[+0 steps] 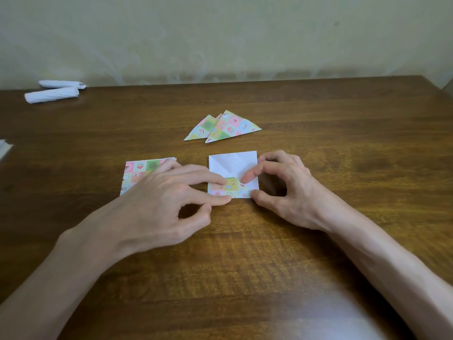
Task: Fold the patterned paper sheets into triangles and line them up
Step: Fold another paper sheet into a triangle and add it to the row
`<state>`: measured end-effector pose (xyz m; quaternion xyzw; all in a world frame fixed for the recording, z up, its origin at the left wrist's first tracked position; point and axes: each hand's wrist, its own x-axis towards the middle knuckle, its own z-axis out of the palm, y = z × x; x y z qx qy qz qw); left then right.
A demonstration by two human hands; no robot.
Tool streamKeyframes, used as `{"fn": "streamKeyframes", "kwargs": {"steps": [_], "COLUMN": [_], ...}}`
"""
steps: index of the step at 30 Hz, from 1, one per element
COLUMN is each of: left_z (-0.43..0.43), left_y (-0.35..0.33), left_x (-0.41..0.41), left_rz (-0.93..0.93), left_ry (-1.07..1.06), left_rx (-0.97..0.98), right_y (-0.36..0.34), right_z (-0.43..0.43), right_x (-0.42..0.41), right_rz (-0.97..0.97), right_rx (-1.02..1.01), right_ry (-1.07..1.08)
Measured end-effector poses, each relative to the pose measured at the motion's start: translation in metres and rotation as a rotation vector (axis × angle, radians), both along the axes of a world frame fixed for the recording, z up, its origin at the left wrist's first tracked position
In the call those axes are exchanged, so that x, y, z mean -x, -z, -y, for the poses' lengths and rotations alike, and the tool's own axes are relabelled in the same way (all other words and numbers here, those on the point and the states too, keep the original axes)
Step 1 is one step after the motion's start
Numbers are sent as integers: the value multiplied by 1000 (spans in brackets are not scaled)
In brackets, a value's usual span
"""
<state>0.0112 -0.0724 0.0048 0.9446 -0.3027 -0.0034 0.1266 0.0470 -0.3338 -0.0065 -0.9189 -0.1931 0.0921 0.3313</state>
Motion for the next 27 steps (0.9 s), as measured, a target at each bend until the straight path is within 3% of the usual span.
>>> {"fn": "streamKeyframes", "kwargs": {"steps": [16, 27], "left_z": [-22, -3], "left_y": [-8, 4], "left_x": [-8, -1], "left_rz": [-46, 181], "left_ry": [-66, 34], "left_rx": [22, 51], "right_y": [2, 7], "right_z": [2, 3], "right_x": [-1, -1], "right_rz": [-3, 57], "right_rx": [-15, -89], "right_ry": [-8, 47]}}
